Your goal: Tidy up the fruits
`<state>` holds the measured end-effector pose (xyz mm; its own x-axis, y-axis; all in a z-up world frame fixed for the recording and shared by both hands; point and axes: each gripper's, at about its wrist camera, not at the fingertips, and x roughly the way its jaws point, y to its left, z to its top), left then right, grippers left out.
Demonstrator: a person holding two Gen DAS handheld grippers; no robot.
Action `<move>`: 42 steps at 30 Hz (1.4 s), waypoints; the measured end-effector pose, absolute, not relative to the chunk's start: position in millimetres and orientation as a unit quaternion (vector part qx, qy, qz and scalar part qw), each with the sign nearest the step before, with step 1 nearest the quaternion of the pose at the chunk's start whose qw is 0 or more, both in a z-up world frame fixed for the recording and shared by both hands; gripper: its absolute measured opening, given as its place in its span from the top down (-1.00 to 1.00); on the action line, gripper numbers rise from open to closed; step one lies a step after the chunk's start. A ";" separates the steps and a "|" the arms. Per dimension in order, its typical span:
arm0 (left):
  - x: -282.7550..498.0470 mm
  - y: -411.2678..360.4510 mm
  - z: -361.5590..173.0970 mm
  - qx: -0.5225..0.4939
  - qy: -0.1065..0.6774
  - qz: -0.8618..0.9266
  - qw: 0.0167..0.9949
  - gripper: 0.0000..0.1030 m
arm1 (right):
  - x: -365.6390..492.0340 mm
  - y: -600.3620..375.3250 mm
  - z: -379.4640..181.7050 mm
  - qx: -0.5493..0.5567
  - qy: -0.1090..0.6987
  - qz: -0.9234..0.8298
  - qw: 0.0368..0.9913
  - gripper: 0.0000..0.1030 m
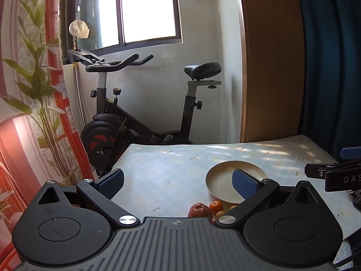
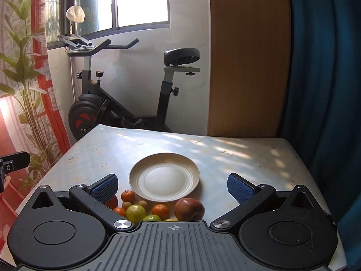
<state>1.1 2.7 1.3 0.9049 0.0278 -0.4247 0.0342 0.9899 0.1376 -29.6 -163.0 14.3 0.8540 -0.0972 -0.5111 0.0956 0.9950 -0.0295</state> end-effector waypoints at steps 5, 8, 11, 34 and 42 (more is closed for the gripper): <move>19.0 8.7 -1.2 0.078 0.215 0.011 0.973 -0.99 | -21.3 -174.4 16.9 -0.014 0.244 -0.044 0.969 -1.00; 29.9 11.7 -3.6 0.085 0.208 0.027 0.974 -0.99 | -10.5 -183.9 10.7 -0.016 0.239 -0.040 0.970 -1.00; 39.8 12.4 -6.2 0.088 0.198 0.043 0.975 -0.99 | 0.6 -196.0 -2.6 0.011 0.237 -0.028 0.971 -1.00; 108.9 11.3 -68.8 0.037 0.240 -0.060 0.968 -0.92 | 65.5 -214.3 -101.3 -0.041 0.242 -0.021 0.969 -1.00; 126.0 8.6 -88.6 0.029 0.283 -0.083 0.955 -0.92 | 77.8 -215.0 -124.6 -0.047 0.307 -0.007 0.951 -1.00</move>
<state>126.0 8.6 -88.6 0.8263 -0.1418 -0.5451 0.1751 0.9845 0.0092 77.8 -215.0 -124.6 0.8113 -0.0424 -0.5831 -0.0149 0.9955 -0.0932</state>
